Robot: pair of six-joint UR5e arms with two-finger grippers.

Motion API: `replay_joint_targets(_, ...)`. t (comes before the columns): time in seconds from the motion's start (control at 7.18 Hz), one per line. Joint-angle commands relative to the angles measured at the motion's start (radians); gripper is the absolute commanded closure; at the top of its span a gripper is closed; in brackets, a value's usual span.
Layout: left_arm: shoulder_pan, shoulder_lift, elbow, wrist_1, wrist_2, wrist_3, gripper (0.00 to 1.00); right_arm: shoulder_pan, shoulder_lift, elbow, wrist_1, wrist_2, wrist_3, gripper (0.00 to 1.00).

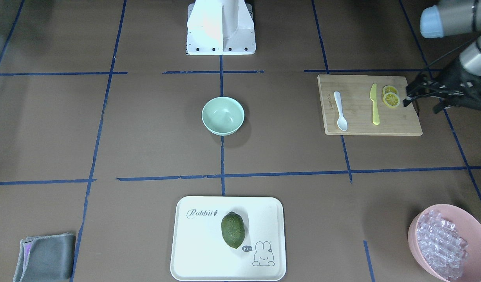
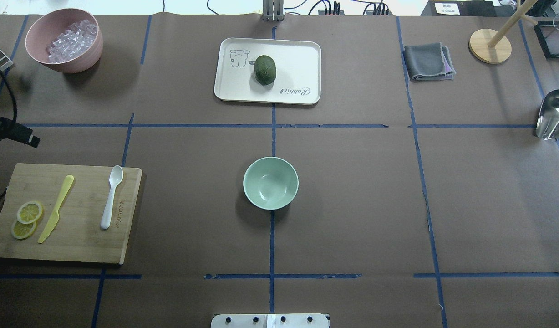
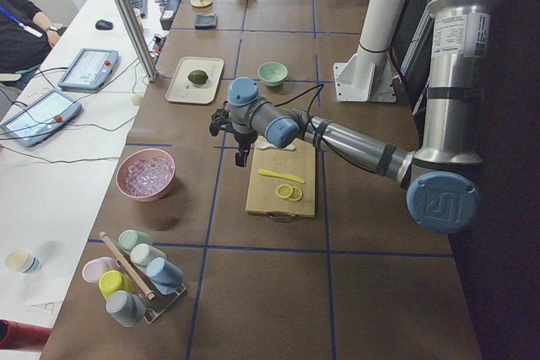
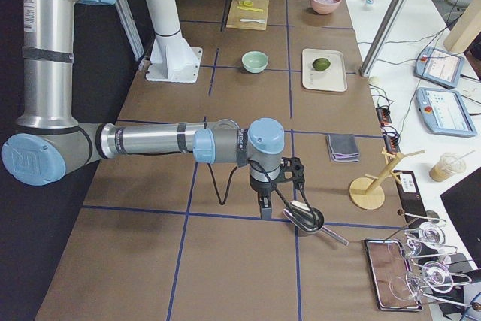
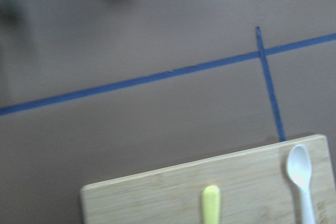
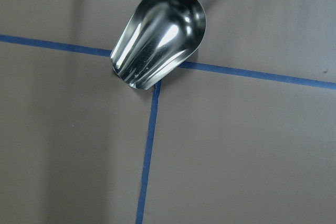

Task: Place spoon in bowl
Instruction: 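Move the left gripper over the white spoon on the cutting board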

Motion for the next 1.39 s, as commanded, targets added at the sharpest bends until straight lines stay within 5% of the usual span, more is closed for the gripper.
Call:
replay_joint_targets(0.0, 0.229, -0.001, -0.037, -0.085, 0.18, -0.268, 0.0, 0.001, -0.003, 0.001, 0.0, -0.001, -0.001, 0.0)
replay_joint_targets(0.28, 0.383, -0.01, -0.027, -0.083, 0.295, -0.342, 0.0, 0.002, -0.01, 0.001, 0.002, -0.003, -0.002, 0.0)
replay_joint_targets(0.56, 0.399, -0.022, 0.0, -0.08, 0.302, -0.342, 0.01, 0.002, -0.02, 0.001, 0.003, -0.003, -0.002, 0.0)
replay_joint_targets(0.84, 0.401, -0.022, 0.001, -0.077, 0.294, -0.339, 0.33, 0.002, -0.03, 0.004, 0.009, 0.0, -0.004, 0.0)
replay_joint_targets(1.25, 0.405, -0.061, 0.038, -0.076, 0.293, -0.341, 0.35, 0.002, -0.038, 0.004, 0.011, 0.0, -0.006, 0.0)
